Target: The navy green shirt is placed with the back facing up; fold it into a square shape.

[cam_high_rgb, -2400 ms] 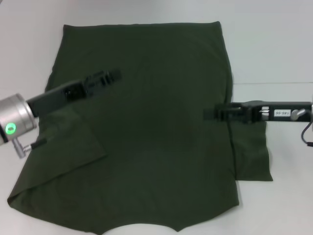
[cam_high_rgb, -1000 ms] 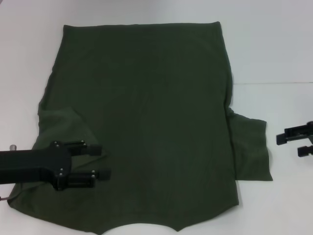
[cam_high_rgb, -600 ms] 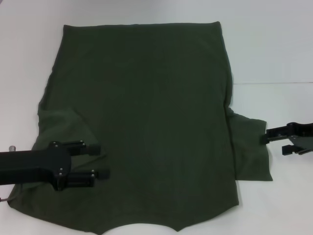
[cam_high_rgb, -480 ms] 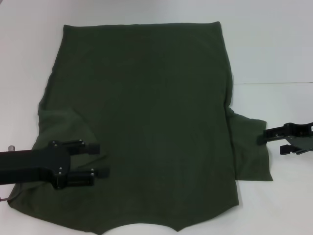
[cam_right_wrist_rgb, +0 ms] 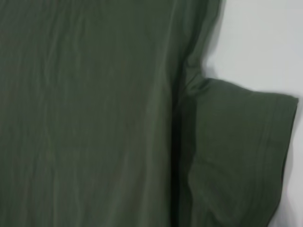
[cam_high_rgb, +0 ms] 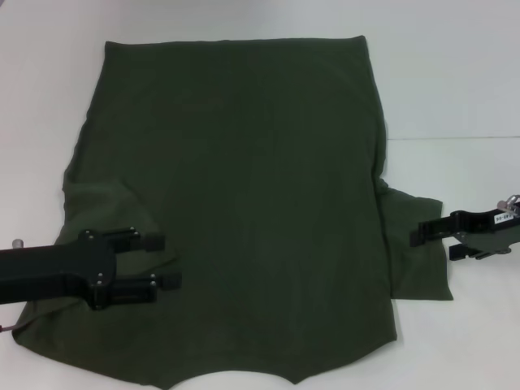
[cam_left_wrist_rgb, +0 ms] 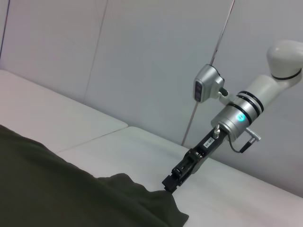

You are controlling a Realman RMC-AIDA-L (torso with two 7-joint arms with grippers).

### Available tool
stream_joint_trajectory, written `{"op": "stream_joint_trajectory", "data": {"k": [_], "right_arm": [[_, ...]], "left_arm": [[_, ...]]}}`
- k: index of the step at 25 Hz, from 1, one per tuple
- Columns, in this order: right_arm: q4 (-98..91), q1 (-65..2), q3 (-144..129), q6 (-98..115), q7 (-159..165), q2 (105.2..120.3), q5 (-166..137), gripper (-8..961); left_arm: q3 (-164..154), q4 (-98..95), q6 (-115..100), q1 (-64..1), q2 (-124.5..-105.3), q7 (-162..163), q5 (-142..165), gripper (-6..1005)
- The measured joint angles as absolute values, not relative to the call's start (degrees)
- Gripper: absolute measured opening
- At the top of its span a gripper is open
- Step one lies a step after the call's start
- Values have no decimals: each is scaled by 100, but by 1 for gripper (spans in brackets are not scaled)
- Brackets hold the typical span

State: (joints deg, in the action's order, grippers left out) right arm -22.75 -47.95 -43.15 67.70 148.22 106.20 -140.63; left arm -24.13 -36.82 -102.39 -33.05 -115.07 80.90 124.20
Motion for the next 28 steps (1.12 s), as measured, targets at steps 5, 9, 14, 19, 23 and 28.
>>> {"op": "stream_joint_trajectory", "data": {"k": [5,9,14,19,23,28], "right_arm": [[-2237,-4799,-4365,6646,14815,10687,-14062,912],[-2204,-4799,-4389,6558,14806,10727,-14062,870],[-2204,-4799,-4437,6491,14806,10752,-14062,826],[-2201,-4799,-4446,6448,14803,10773,-14062,791],[-2198,-4804,-4447,6433,14801,10799,-14062,792],[-2197,-4824,-4448,6457,14801,10804,-14060,761]], "left_arm": [[-2415,-3682,-10239,-3326,-11506,8088,12413,791],[-2417,-3682,-10239,-3343,-11505,8086,12411,786],[-2417,-3682,-10232,-3362,-11504,8075,12409,786],[-2417,-3682,-10223,-3369,-11504,8069,12405,786],[-2417,-3682,-10220,-3375,-11505,8058,12342,786],[-2416,-3682,-10221,-3375,-11504,8031,12323,786]]}}
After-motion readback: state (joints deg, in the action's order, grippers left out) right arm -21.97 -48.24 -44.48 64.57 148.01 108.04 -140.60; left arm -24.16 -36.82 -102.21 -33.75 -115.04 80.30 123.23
